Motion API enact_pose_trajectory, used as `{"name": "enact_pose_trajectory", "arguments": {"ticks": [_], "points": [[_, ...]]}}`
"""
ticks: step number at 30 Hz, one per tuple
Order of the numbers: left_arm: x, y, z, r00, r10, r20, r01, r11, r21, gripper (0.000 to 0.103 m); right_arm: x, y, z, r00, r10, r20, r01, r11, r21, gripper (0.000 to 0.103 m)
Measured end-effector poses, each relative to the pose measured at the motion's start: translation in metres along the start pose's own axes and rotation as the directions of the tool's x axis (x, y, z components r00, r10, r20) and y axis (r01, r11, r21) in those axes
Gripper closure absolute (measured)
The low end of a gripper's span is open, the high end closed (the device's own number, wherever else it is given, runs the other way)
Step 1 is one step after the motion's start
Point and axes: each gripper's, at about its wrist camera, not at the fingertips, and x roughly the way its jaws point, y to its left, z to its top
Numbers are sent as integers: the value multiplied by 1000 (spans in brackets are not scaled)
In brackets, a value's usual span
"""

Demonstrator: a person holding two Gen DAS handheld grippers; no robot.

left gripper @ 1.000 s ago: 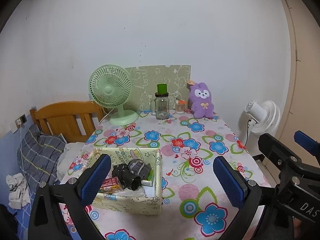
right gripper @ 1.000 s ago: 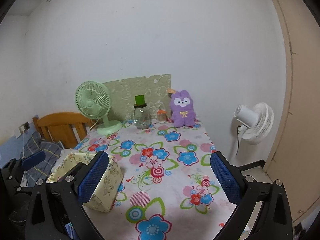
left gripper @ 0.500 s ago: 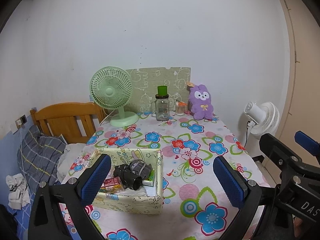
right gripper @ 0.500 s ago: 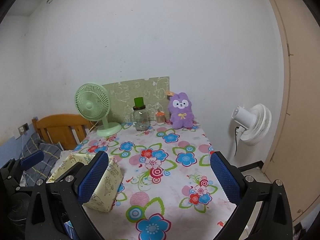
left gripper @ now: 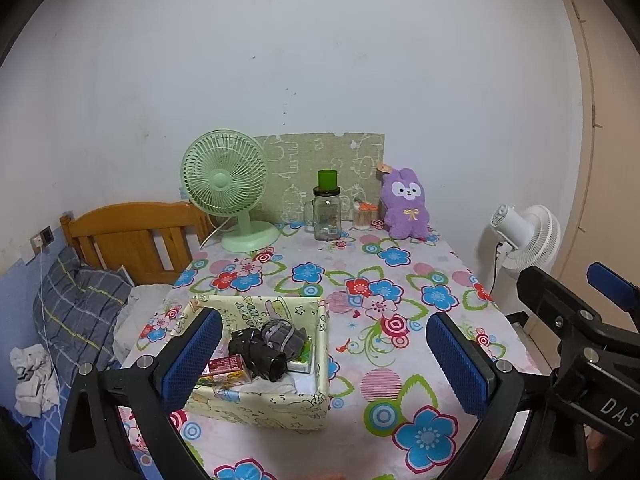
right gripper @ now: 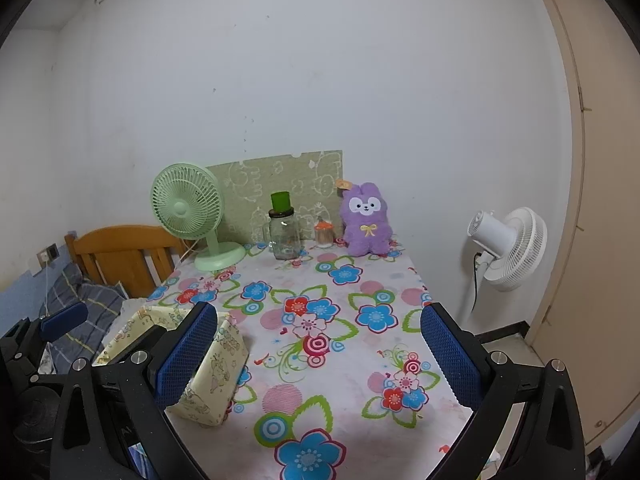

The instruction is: Organize soft objects

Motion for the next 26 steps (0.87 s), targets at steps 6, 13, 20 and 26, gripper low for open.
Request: {"name": "enact_pose_trajectory", "arguments": {"ticks": [6, 13, 20, 26], "points": [[5, 2, 2, 1000, 9, 0, -9, 1000, -4, 0, 5, 0, 0, 1000, -4, -4, 4, 1000, -2, 0], [8, 5, 3, 1000, 15, -3, -15, 1000, -9, 0, 11, -1, 1, 1000, -3, -9, 3, 1000, -2, 0], [6, 6, 4, 1000, 23, 10, -23, 1000, -9, 0, 13, -1, 2, 1000, -7, -3, 7, 1000, -7, 0], [4, 8, 4, 999, 30, 16, -30, 1000, -10, 0, 11, 0, 1, 1000, -1, 0, 1, 1000, -6, 0]]}}
